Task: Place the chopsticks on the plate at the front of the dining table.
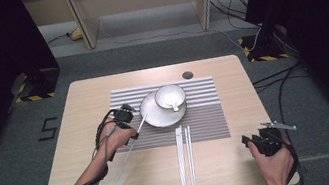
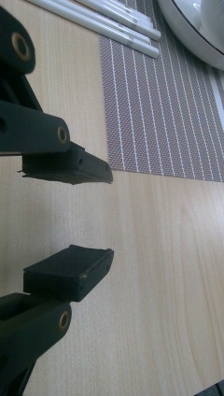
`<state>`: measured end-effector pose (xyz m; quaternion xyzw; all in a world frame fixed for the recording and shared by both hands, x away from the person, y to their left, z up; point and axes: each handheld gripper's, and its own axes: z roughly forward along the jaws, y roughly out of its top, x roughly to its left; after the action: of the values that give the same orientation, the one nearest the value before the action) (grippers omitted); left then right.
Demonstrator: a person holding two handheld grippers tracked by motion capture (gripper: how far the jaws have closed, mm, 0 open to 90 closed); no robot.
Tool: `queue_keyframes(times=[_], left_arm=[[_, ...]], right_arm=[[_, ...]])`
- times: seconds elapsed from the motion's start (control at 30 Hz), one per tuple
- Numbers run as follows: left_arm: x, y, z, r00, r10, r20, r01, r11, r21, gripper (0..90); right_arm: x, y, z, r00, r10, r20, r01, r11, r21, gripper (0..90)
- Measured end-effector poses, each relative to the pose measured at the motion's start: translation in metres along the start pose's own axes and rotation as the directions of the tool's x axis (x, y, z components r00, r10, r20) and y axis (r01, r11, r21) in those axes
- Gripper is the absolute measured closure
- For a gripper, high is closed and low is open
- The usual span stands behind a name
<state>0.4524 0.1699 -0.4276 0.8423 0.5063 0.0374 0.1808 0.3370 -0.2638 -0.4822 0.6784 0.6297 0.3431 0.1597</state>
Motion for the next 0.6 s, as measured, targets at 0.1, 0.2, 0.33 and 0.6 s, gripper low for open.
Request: queue_keyframes(times=[0.1,0.2,0.33,0.6], left_arm=[[0.001,0.003,-0.001,1.0000,-0.003,0.000,0.003,1.0000,-0.009,84.9],[0.002,0.007,-0.003,1.0000,-0.009,-0.003,0.009,0.9998,-0.017,84.9],[0.002,0.011,-0.004,0.9999,-0.010,-0.003,0.010,0.9998,-0.017,84.9],[0.003,0.017,-0.003,0.9998,-0.021,-0.004,0.021,0.9995,-0.022,84.9]], right_arm=[[0.000,0.000,0.000,1.0000,-0.002,0.000,0.002,1.000,0.003,56.1],[0.000,0.000,0.000,1.0000,-0.003,0.001,0.003,1.000,0.003,56.2],[0.000,0.000,0.001,1.0000,-0.002,0.000,0.002,1.000,0.005,56.1],[0.000,0.000,0.000,1.0000,-0.005,0.001,0.005,1.000,0.003,56.1]])
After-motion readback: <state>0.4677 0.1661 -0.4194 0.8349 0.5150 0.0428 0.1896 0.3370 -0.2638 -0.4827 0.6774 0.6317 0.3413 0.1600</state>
